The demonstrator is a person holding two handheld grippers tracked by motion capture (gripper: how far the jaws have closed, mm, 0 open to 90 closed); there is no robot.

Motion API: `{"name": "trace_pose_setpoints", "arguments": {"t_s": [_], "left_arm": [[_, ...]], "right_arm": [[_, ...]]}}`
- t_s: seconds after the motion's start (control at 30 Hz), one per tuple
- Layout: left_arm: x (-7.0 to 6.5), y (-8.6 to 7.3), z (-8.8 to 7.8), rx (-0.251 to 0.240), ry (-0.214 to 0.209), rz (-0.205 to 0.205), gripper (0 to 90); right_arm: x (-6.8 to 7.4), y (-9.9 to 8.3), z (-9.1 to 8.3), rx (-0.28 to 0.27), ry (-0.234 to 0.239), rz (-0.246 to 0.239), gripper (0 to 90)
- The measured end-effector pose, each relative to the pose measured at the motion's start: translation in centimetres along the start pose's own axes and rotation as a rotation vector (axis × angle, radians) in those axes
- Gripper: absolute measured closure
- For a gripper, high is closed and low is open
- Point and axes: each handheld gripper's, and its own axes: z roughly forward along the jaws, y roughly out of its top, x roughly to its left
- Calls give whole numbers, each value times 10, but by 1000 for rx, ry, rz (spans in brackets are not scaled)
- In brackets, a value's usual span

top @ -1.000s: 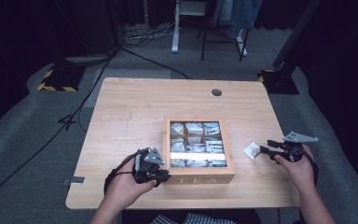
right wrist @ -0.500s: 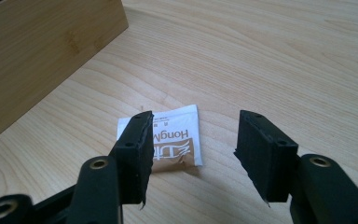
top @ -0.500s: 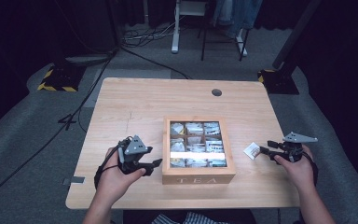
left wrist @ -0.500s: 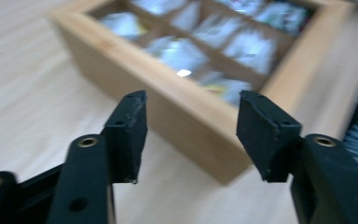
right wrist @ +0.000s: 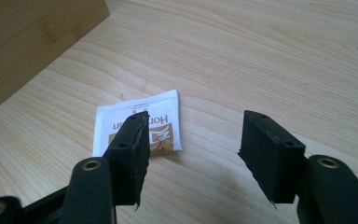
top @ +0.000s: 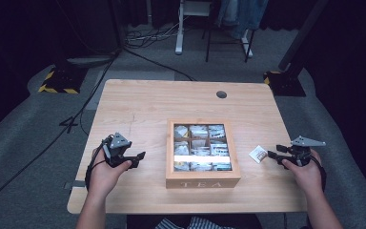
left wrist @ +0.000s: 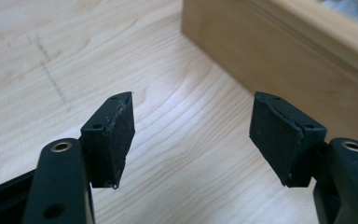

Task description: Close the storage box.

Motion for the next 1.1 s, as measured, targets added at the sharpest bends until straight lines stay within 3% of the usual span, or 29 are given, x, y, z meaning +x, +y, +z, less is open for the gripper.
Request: {"name": "trace_pose_setpoints", "arguments": {"t_s": [0.1,0.23,0.37,0.53,0.73,0.9,0.97,1.1], "left_arm": [[9,-7,6,25,58,-19,315],[17,-13,10,38,87,-31,299],[24,-21,17,36,77,-68,299],[32,-29,25,36,98,-86,299],[37,-35,34,16,123,-47,295],[40,-35,39,66,124,-37,269],[41,-35,40,72,116,-53,254],[43,-34,42,86,141,-78,150]], "right_arm": [[-1,-1,1,5,-7,4,431],[-3,-3,2,16,-12,8,426],[-4,-5,4,22,-21,6,422],[-5,-7,5,30,-20,1,412],[-7,-9,6,41,-24,0,405],[-7,-10,6,43,-26,2,403],[-7,-10,6,42,-27,0,402],[-7,-11,6,48,-28,-4,401]]}}
